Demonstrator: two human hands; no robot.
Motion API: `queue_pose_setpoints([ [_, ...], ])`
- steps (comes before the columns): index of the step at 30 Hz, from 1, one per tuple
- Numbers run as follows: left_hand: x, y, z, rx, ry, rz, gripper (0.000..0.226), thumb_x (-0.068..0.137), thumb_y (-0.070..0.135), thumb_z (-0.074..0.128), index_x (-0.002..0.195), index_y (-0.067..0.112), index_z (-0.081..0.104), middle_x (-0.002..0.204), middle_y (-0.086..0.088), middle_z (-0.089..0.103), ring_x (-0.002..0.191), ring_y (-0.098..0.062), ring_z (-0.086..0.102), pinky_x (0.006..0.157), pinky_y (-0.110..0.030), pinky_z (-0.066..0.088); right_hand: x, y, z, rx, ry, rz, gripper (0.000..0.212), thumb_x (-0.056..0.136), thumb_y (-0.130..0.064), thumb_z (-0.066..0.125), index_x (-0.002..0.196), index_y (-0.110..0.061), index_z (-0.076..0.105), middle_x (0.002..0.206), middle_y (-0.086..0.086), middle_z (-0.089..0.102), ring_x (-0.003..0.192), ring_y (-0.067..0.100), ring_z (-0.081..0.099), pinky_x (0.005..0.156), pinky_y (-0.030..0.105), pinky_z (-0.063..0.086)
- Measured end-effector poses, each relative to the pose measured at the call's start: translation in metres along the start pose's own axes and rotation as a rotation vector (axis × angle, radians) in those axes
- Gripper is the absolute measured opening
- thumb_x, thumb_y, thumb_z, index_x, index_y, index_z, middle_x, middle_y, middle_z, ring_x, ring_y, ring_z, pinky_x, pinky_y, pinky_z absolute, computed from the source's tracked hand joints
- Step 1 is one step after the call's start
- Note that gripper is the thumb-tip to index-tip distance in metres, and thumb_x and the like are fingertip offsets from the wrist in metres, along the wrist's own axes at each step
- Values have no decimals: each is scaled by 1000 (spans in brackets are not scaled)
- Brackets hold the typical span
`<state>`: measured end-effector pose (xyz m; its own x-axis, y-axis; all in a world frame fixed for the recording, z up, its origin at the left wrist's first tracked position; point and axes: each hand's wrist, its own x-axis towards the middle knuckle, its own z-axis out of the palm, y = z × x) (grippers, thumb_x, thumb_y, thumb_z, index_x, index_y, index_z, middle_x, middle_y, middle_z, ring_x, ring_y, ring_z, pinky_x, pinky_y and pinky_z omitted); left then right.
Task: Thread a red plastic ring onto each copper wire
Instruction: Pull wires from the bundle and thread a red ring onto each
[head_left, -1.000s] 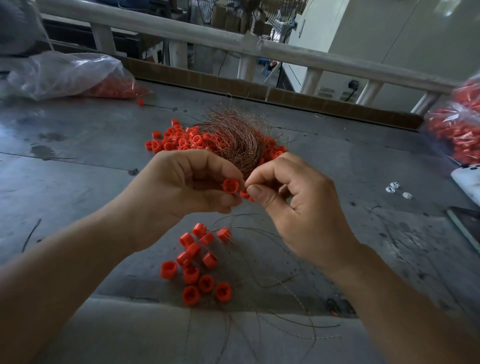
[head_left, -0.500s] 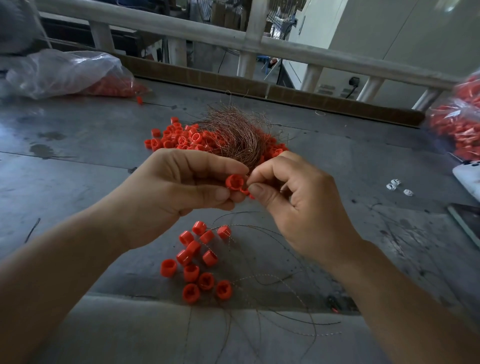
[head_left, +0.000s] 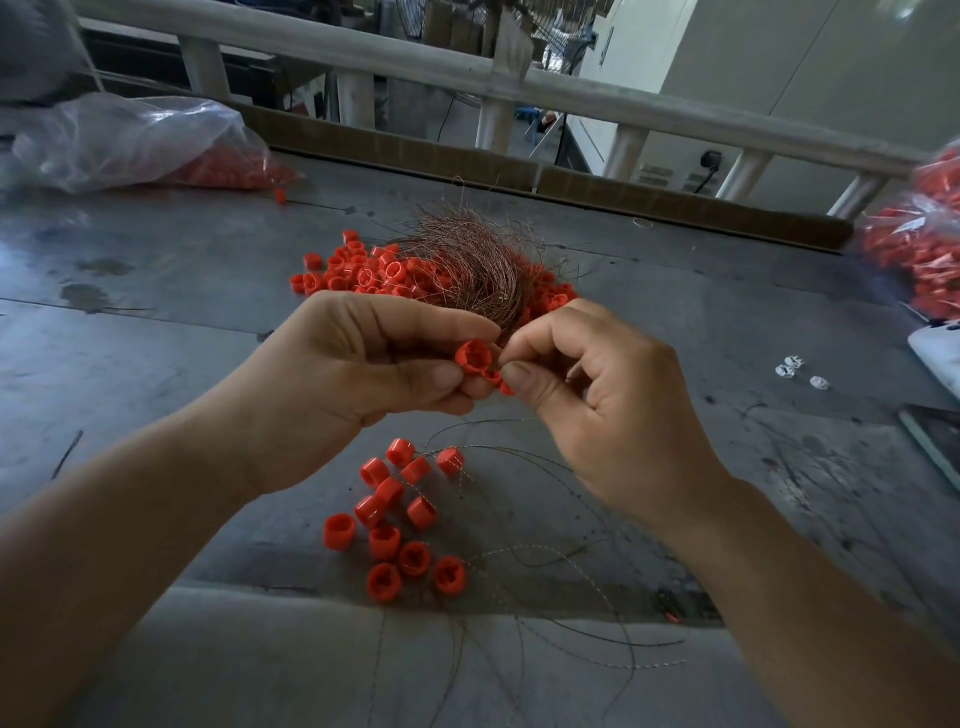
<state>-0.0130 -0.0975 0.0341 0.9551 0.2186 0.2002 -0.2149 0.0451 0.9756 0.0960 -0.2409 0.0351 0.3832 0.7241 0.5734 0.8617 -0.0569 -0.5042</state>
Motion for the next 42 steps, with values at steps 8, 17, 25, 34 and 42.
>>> queue_pose_setpoints([
  [8,1,-2,-1,-53,7,34,29,56,13,66,83,19,76,79,-4,73,74,-13,70,63,-17,54,-4,-6,-5,341,-36,125,23,80,0,62,77,-22,56,63,-16,59,61,-4,57,55,8,43],
  [17,-1,-2,-1,-157,-51,52,28,59,8,64,83,15,76,83,-5,74,73,-13,70,61,-19,55,-1,-9,-6,506,-61,252,27,76,3,67,74,-19,52,67,-2,60,61,4,57,58,16,48],
  [25,-2,-5,1,-214,-97,14,27,61,8,63,84,14,76,78,-6,73,71,-13,70,61,-18,54,-2,-13,-3,553,-114,317,30,72,3,70,71,-18,49,60,-6,58,54,5,55,51,15,45],
  [34,-2,-5,-1,-234,-75,-7,26,60,8,64,83,13,76,80,-6,73,73,-13,70,62,-19,55,12,30,-24,255,122,452,17,81,-12,67,70,-23,58,69,5,66,65,18,62,70,38,52],
  [42,-3,-2,-1,-249,-71,-9,27,59,7,64,83,12,75,80,-7,73,72,-14,70,62,-19,55,8,65,-10,-245,-88,428,14,83,-12,64,88,-24,69,80,-9,60,71,5,53,65,15,37],
])
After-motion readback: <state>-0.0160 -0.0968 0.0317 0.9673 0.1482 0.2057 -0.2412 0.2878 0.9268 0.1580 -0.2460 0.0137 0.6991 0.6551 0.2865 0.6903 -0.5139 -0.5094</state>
